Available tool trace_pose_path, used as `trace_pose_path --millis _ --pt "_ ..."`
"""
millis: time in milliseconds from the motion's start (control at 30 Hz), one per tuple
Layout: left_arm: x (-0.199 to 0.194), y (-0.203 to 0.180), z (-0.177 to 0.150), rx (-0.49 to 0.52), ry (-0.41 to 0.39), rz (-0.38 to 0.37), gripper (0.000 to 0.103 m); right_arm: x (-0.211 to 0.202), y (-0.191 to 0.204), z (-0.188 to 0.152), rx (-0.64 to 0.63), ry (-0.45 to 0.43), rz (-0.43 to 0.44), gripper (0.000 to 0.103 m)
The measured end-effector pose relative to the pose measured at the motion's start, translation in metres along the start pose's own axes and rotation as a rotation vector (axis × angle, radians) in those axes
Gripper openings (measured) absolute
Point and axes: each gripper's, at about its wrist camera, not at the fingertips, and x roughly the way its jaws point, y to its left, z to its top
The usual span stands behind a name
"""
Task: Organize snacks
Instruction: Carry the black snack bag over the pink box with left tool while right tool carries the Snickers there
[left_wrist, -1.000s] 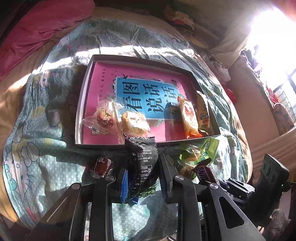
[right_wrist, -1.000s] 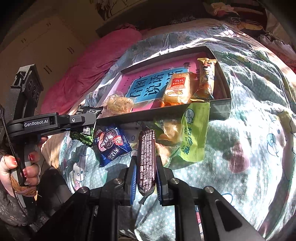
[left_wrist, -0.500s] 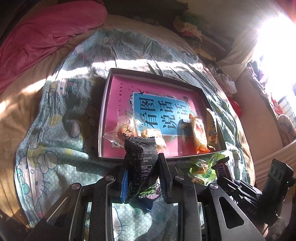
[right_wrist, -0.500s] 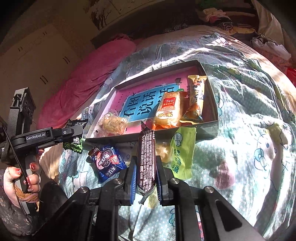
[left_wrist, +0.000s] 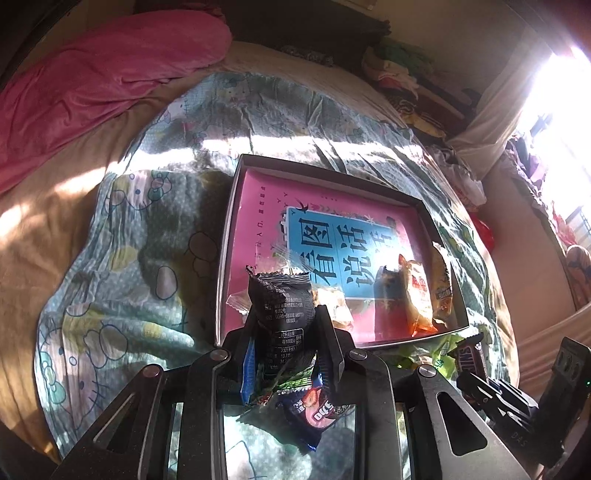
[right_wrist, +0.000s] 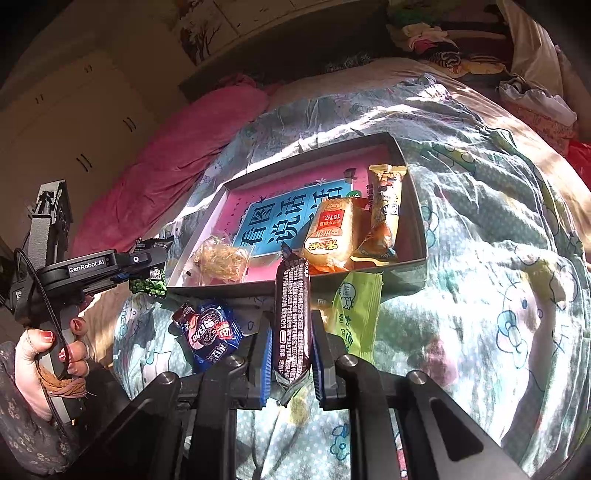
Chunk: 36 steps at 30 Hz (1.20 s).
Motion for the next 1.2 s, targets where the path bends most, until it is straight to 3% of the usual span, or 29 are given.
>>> trace_pose_path --millis 433,1200 --pt "0.032 -0.008 -0.001 0.033 0.032 0.029 0.028 0.000 -0.003 0.003 0.014 -0.009 -0.003 0.018" --pt "0.051 -0.023 0.004 0.056 0.052 -0.011 0.029 0.003 -0.008 0.032 0.051 -0.048 -0.029 0.018"
